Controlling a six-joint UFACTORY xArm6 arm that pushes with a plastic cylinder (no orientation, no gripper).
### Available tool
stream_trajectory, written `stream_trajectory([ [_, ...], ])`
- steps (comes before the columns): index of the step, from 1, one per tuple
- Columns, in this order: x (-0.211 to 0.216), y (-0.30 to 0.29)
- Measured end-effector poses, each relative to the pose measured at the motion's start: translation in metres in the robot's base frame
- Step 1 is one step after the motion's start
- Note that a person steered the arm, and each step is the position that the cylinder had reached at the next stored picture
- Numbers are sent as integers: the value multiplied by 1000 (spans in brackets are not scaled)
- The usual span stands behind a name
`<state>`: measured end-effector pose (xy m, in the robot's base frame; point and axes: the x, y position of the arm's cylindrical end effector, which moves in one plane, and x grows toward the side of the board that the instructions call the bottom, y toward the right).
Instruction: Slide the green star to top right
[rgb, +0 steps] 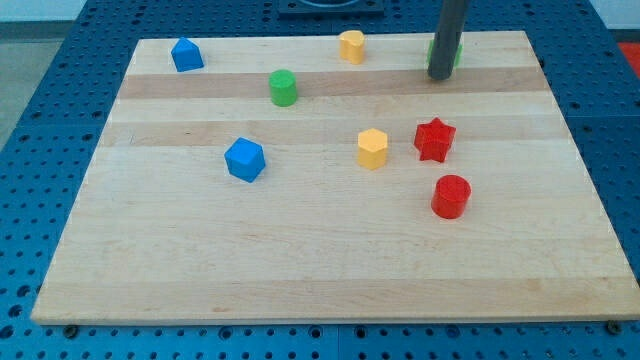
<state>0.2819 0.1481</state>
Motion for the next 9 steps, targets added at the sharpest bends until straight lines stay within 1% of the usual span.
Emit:
stream_trajectory([
  [1, 0, -40],
  [2, 0, -47],
  [3, -3, -42],
  [5, -30, -19],
  [7, -41, -12],
  [9, -42, -10],
])
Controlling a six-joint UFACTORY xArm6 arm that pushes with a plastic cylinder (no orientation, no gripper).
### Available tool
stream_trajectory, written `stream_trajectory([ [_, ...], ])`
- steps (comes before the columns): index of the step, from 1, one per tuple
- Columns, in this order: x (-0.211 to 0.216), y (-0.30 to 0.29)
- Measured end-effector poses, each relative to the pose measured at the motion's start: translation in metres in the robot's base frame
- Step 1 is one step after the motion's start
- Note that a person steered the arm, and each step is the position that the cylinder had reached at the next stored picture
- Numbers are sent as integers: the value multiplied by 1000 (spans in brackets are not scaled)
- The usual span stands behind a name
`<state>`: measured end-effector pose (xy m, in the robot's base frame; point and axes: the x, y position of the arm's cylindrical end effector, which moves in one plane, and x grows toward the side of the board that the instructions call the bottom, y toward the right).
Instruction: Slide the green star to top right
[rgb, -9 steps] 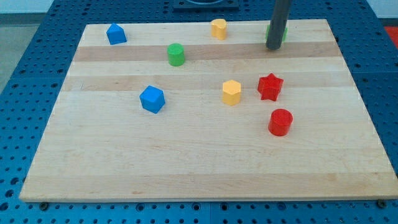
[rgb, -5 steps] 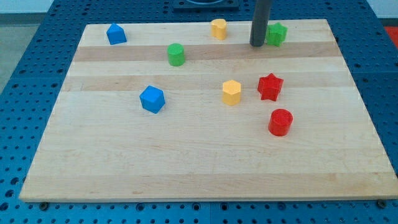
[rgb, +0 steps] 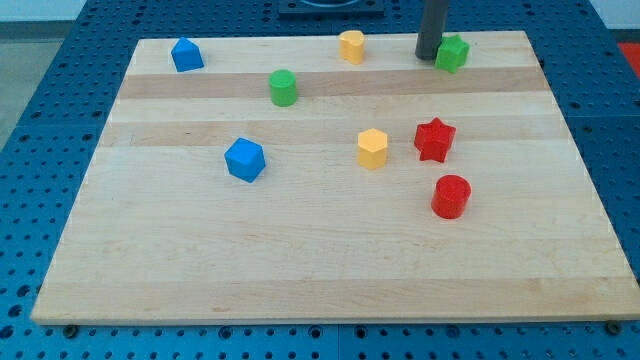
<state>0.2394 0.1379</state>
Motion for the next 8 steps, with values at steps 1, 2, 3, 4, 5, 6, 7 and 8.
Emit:
stream_trajectory([
  [1, 13, -4],
  [2, 29, -4],
  [3, 31, -3],
  [4, 39, 6],
  [5, 48, 13],
  [6, 47, 13],
  [7, 36, 13],
  [8, 12, 13],
])
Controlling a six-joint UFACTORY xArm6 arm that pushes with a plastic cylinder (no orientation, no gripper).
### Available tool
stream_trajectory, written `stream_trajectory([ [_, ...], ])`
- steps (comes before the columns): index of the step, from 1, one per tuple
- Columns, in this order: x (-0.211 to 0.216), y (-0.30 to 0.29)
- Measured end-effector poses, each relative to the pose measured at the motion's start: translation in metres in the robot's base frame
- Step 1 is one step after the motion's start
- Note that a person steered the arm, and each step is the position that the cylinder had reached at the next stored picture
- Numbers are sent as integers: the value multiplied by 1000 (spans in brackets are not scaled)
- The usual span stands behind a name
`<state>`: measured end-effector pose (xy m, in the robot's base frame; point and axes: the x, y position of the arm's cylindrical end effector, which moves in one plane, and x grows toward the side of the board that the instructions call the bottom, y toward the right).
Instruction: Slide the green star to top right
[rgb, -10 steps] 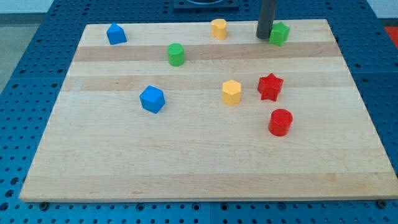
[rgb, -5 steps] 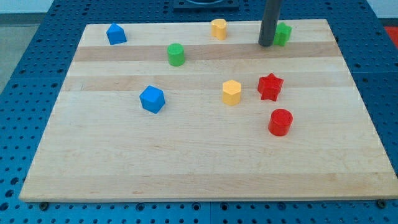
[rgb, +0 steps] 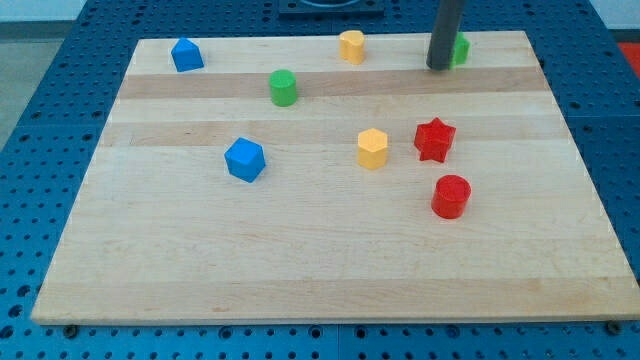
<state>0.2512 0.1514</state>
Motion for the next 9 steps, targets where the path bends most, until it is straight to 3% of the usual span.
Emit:
stream_trajectory([
  [4, -20, -19],
  [6, -59, -20],
  [9, -60, -19],
])
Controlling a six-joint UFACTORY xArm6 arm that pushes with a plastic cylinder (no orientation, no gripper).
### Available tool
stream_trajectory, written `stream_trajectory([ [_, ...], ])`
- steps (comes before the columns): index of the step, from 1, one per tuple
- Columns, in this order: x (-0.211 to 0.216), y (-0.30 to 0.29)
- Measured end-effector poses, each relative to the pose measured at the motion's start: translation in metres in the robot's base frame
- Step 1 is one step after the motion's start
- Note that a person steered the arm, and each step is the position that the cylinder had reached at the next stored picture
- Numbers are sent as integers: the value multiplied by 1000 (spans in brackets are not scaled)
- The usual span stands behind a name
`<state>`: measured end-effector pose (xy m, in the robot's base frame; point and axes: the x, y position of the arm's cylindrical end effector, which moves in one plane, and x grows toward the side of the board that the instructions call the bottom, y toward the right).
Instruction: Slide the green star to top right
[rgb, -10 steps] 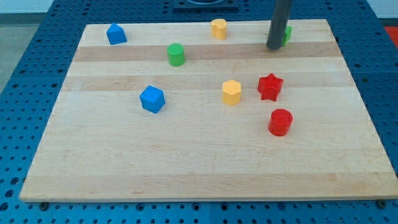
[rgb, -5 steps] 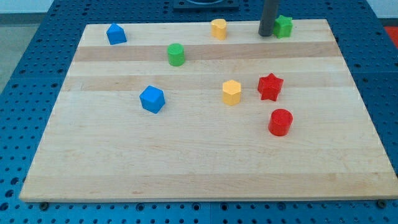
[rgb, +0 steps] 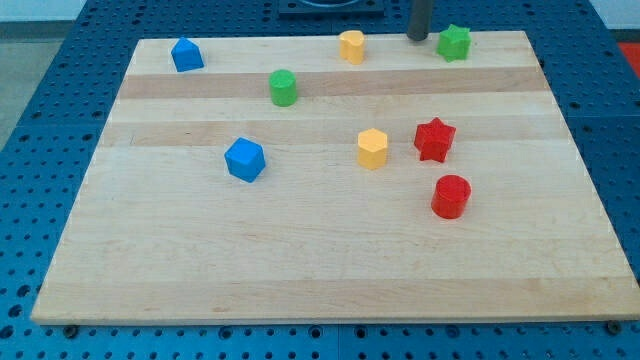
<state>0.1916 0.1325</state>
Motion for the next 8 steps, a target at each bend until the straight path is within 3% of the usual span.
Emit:
stream_trajectory([
  [4, 1, 45],
  [8, 1, 49],
])
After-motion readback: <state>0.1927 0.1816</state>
